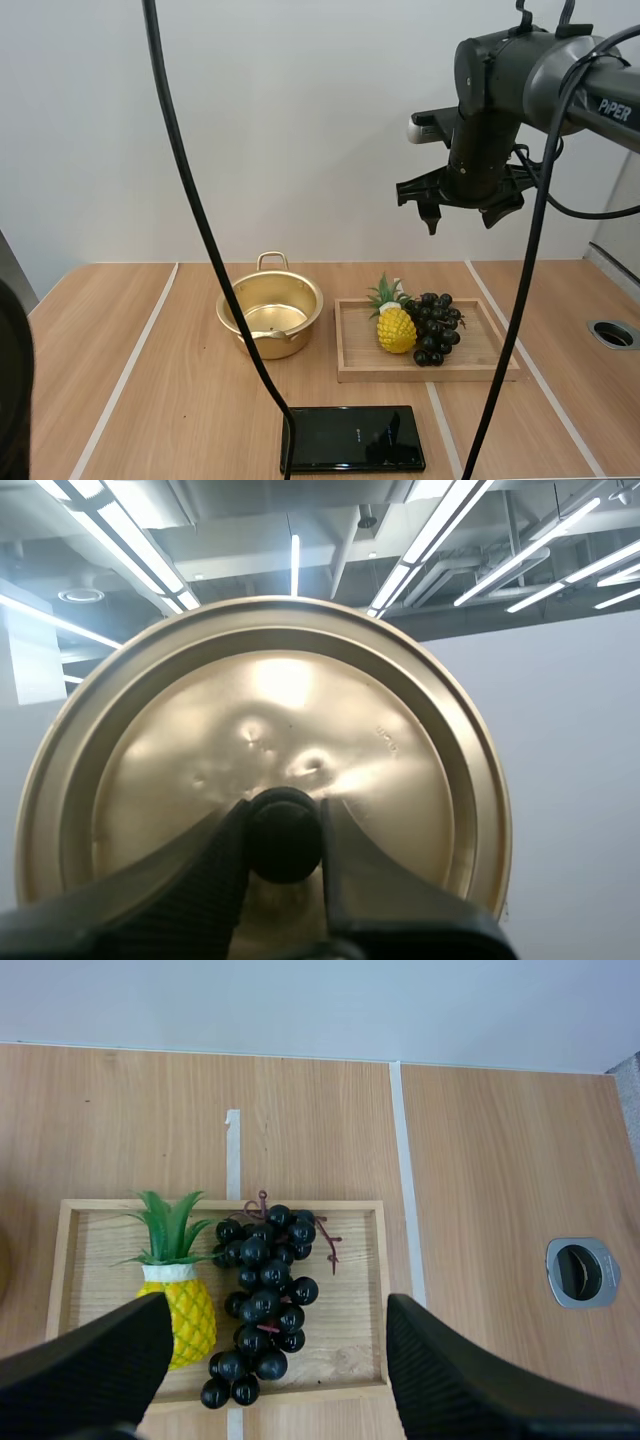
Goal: Open the pot, put the grape inside, and close it
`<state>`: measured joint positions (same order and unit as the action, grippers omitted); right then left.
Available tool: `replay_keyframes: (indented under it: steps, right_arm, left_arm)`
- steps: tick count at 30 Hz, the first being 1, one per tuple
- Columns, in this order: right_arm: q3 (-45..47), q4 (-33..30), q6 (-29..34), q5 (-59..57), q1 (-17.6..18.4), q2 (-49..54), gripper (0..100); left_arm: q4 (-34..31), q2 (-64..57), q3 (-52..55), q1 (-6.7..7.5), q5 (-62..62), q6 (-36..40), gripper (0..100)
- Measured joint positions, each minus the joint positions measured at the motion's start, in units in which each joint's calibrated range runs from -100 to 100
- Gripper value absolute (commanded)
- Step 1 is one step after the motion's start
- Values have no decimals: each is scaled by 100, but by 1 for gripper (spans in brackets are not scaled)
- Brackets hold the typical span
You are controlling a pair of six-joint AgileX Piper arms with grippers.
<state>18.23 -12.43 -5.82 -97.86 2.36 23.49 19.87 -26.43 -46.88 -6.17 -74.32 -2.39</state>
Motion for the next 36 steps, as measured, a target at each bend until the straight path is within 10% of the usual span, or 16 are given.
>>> replay_keyframes:
  steps: [36]
  right_arm:
    - [1283,-25,345,1633,-395,-2075,100]
  left_arm:
    - [0,-43,-931,0,-517,50,0]
